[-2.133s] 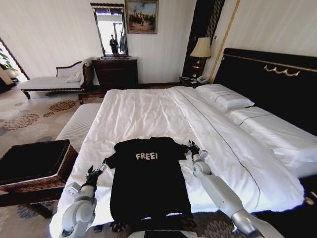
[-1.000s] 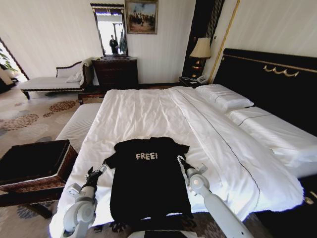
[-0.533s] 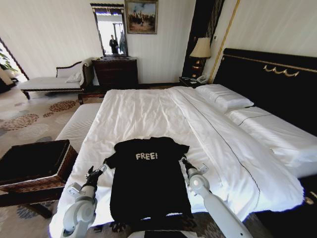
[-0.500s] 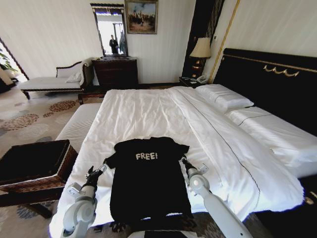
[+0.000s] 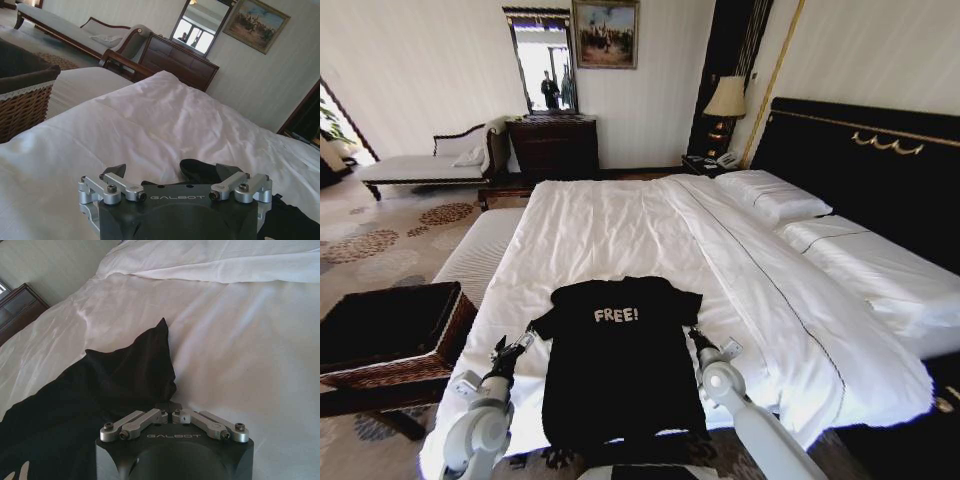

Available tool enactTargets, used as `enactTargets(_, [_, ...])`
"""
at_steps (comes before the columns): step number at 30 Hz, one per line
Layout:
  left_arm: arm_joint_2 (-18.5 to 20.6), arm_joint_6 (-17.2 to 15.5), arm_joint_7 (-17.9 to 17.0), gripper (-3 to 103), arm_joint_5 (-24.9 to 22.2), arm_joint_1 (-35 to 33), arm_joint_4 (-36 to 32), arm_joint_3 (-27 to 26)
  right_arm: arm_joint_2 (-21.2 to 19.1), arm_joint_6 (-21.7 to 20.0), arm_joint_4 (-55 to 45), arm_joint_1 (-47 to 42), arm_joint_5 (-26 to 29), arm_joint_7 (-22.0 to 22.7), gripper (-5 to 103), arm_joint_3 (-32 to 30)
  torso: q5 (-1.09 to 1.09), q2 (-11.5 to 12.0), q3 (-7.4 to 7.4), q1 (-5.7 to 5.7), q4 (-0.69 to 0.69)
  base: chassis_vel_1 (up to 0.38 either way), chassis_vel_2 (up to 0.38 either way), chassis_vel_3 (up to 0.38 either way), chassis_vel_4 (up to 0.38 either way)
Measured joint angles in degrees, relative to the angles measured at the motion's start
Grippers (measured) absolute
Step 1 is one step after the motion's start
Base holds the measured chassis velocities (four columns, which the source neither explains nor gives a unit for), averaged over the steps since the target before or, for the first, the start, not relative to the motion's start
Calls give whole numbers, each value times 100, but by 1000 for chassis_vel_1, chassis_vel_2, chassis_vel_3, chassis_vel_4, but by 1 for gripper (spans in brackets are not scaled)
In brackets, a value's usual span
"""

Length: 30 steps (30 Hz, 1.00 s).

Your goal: Fold the clothes on the bed and place them into the basket.

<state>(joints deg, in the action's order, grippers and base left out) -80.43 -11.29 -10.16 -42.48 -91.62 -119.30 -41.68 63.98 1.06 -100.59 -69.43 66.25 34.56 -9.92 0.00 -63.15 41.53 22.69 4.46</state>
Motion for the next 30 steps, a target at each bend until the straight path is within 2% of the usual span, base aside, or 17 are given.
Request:
enactTargets(5, [-17,2,0,100,12,-4,-5,12,-2,-1,117,-3,-146,-67,-1,2,0,0,0,0,0,0,0,0,0])
enactTargets(7, [-20,6,1,100,17,-11,-6,11,-31,17,126,-33,-247,-160,9,-19,0,0,0,0,0,0,0,0,0])
enactTargets(8, [-20,7,1,100,18,-14,-6,7,-53,35,99,-56,-299,-204,9,-40,0,0,0,0,1,0,0,0,0])
enactTargets(10, [-20,10,3,100,18,-18,-6,0,-95,60,-4,-82,-360,-262,20,-104,1,0,0,0,1,0,0,0,0])
enactTargets(11, [-20,10,3,100,18,-18,-6,0,-95,60,-4,-82,-360,-262,20,-104,1,0,0,0,1,0,0,0,0])
enactTargets(13, [-21,14,5,100,19,-19,1,-10,-175,84,-85,-24,-466,-392,31,-251,1,0,0,0,2,0,0,0,0])
enactTargets(16, [-24,16,6,100,21,-12,15,-9,-275,106,16,185,-489,-547,37,-354,-1,0,0,0,0,0,0,0,0])
enactTargets(20, [-43,16,6,100,43,29,25,45,-509,41,743,807,-75,-1105,58,-311,0,0,0,0,1,0,0,0,0])
enactTargets(21, [-43,16,6,100,43,29,25,45,-509,41,743,807,-75,-1105,58,-311,0,0,0,0,1,0,0,0,0])
enactTargets(23, [-48,15,2,100,52,44,25,60,-559,-50,1284,1139,170,-1526,69,-181,2,1,0,1,0,0,0,0,0])
enactTargets(24, [-48,14,1,100,54,48,25,62,-559,-84,1466,1254,239,-1659,69,-125,2,1,1,1,0,0,0,0,0])
enactTargets(25, [-48,14,1,100,54,48,25,62,-559,-84,1466,1254,239,-1659,69,-125,2,1,1,1,0,0,0,0,0])
enactTargets(28, [-36,13,-2,100,49,45,26,31,-488,-139,1811,1509,383,-1801,85,20,1,1,1,1,0,0,0,0,0])
enactTargets(29, [-32,13,-2,100,46,43,28,23,-470,-143,1846,1535,389,-1808,85,39,1,0,1,1,-1,0,0,0,0])
enactTargets(30, [-24,13,-2,100,38,34,37,-1,-429,-143,1919,1581,385,-1815,95,73,0,1,1,1,0,0,0,0,0])
